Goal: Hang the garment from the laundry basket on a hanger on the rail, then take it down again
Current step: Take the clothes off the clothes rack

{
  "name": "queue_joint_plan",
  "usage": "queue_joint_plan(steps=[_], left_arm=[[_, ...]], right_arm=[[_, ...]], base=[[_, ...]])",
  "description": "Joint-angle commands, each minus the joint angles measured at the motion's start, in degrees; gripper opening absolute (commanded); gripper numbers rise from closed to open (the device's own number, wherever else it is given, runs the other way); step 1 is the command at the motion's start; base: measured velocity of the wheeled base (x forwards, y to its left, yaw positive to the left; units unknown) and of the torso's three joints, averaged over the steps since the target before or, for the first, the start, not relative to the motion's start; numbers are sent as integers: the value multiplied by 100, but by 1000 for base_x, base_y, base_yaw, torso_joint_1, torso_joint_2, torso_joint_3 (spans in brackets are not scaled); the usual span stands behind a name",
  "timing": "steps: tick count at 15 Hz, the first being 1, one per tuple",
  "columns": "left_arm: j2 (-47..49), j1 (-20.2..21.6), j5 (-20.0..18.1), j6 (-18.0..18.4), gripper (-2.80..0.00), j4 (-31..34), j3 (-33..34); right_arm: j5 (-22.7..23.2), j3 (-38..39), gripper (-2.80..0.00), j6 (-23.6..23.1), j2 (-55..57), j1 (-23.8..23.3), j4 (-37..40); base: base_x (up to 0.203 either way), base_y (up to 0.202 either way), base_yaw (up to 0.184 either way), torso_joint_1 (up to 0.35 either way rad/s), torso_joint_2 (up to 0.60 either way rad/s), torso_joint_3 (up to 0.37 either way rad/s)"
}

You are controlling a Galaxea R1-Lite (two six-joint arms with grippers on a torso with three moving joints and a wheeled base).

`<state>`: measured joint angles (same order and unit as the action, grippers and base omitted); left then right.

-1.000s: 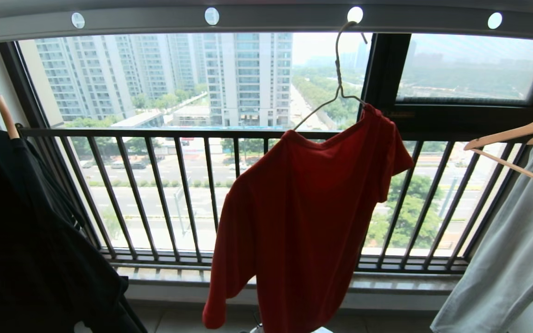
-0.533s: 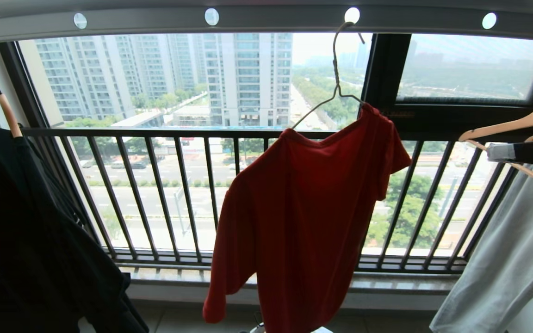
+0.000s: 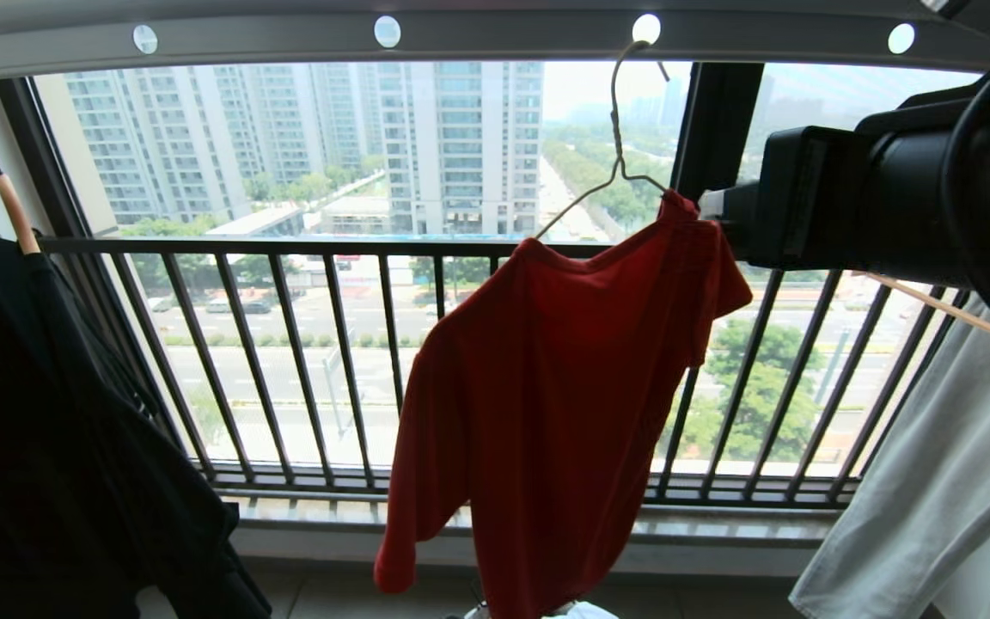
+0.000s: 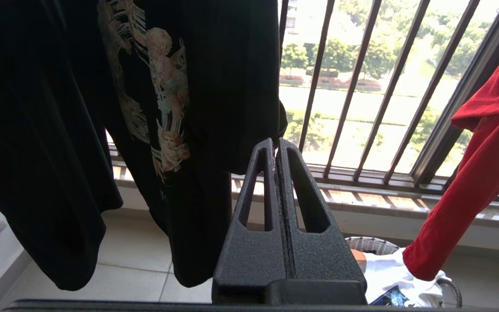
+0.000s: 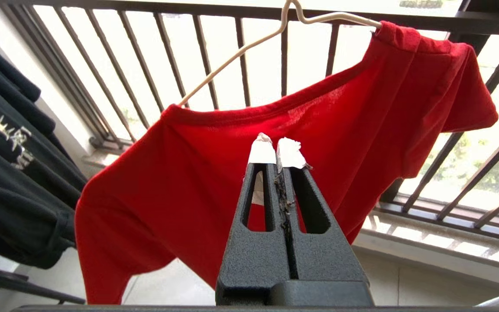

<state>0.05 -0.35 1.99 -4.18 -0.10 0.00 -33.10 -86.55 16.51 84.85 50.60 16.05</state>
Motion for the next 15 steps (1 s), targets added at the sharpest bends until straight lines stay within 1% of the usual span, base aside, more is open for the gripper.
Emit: queue_joint_plan(steps=[1, 2, 3, 7, 8, 9, 15], left_arm=[[-3, 0, 3, -4, -280, 1, 0], [-5, 0, 3, -4, -280, -8, 0], [4, 0, 3, -4, -280, -8, 0], [2, 0, 3, -4, -280, -1, 0], [-5, 0, 3, -4, -280, -1, 0], [4, 0, 3, -4, -280, -1, 0], [4, 0, 3, -4, -280, 1, 0]], right_arm=[[-669, -600, -280, 52, 937, 111, -198], [-908, -824, 0, 66, 1140, 126, -271], [-994, -935, 0, 75, 1260, 132, -317], [-1087, -1458, 0, 85, 1865, 51, -348], [-1224, -1604, 0, 78, 1995, 21, -348], [-1337, -1673, 0, 53, 2073, -15, -348], [-1524, -1848, 0, 36, 2369, -446, -348]], base=[[0, 0, 0, 0, 0, 0], [0, 0, 0, 0, 0, 0], [0, 0, 0, 0, 0, 0], [0, 0, 0, 0, 0, 0], [0, 0, 0, 0, 0, 0], [0, 0, 0, 0, 0, 0], [0, 0, 0, 0, 0, 0]])
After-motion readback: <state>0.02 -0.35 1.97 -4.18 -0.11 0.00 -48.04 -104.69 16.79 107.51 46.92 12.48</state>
